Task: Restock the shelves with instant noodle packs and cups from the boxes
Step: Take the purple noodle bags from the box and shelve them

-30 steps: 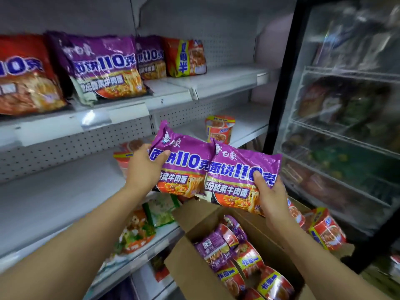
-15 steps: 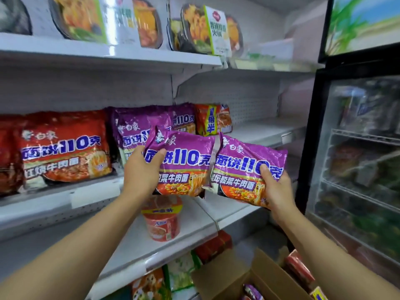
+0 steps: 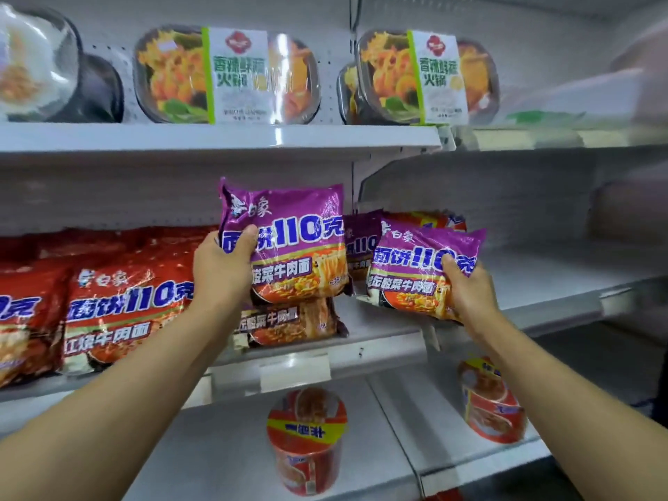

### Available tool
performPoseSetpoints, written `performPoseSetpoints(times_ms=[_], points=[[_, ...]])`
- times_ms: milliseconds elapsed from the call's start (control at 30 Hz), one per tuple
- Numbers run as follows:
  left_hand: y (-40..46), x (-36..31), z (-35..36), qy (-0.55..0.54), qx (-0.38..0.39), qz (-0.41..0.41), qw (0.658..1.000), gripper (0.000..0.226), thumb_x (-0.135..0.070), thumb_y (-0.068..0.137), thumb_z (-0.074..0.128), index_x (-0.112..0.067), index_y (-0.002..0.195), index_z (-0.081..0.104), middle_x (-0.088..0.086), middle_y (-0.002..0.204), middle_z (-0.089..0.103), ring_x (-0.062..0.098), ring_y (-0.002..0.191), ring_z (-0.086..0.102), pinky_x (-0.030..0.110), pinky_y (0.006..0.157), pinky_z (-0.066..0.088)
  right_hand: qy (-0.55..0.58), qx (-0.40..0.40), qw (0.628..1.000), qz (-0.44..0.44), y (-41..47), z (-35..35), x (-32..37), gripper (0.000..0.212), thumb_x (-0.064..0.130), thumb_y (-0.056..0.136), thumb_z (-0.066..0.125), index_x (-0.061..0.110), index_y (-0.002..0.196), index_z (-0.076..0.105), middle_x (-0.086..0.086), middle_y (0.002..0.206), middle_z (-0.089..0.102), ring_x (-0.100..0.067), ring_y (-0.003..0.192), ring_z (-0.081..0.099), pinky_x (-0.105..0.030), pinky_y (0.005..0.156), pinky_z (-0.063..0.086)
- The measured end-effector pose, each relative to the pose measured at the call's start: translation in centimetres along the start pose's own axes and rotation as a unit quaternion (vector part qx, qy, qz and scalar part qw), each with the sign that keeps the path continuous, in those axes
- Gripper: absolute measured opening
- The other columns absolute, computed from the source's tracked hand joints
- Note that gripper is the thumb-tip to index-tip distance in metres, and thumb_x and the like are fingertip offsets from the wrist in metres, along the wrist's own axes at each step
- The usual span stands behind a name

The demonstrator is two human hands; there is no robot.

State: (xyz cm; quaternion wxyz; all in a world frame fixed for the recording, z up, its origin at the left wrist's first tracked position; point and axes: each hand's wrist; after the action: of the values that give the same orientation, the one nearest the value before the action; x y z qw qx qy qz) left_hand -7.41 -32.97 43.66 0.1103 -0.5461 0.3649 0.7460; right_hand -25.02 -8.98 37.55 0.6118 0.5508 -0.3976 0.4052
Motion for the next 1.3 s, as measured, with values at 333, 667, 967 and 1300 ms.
performPoseSetpoints(times_ms=[333,667,967,1300], points=[[2.6,0.1,2.7,0.018,-0.027,0.039,0.999,0.018,-0.029,0.095,0.055,-0.020,0.081,0.051,-0.001,0.070,0.066,0.005,0.048,0.063,0.018,0.040,0.044,-0.032,0.086,0.994,-0.059,10.4,6.8,-3.3,0.038,0.028,0.096,0.053,0.004,0.126,0.051,-0.011,0.116,0.063,-0.028,0.105,0.061,-0.033,0.085,0.046],[4.9,-1.0,4.3,0.023,-0.033,0.023,0.999,0.023,-0.035,0.094,0.055,-0.013,0.087,0.056,0.004,0.071,0.069,0.013,0.050,0.066,0.023,0.043,0.050,-0.024,0.184,0.982,-0.024,15.4,12.2,-5.6,0.032,0.025,0.097,0.053,0.006,0.122,0.053,-0.008,0.104,0.064,-0.016,0.078,0.059,-0.022,0.059,0.047],[5.3,-0.3,4.3,0.036,-0.035,0.032,0.998,0.021,-0.037,0.093,0.056,-0.016,0.090,0.057,0.006,0.081,0.072,0.019,0.064,0.071,0.032,0.055,0.055,-0.092,0.155,0.983,-0.016,16.8,12.3,-8.0,0.037,0.023,0.097,0.052,0.002,0.127,0.045,-0.014,0.119,0.062,-0.027,0.106,0.058,-0.029,0.083,0.041],[4.6,0.0,5.8,0.041,-0.025,0.045,0.998,0.024,-0.038,0.091,0.058,-0.016,0.100,0.055,0.004,0.088,0.073,0.019,0.071,0.072,0.037,0.063,0.058,-0.231,0.128,0.960,-0.092,16.8,11.7,-7.0,0.058,0.009,0.084,0.068,0.005,0.132,0.036,-0.016,0.127,0.053,-0.033,0.116,0.052,-0.039,0.096,0.045]])
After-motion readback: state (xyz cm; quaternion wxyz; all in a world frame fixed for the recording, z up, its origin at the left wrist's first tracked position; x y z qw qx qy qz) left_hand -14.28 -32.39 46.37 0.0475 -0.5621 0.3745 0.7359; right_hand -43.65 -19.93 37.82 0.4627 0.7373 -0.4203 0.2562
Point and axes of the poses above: each hand's wrist, its own y-axis towards the middle knuckle, its own z-axis out of the palm, x = y × z
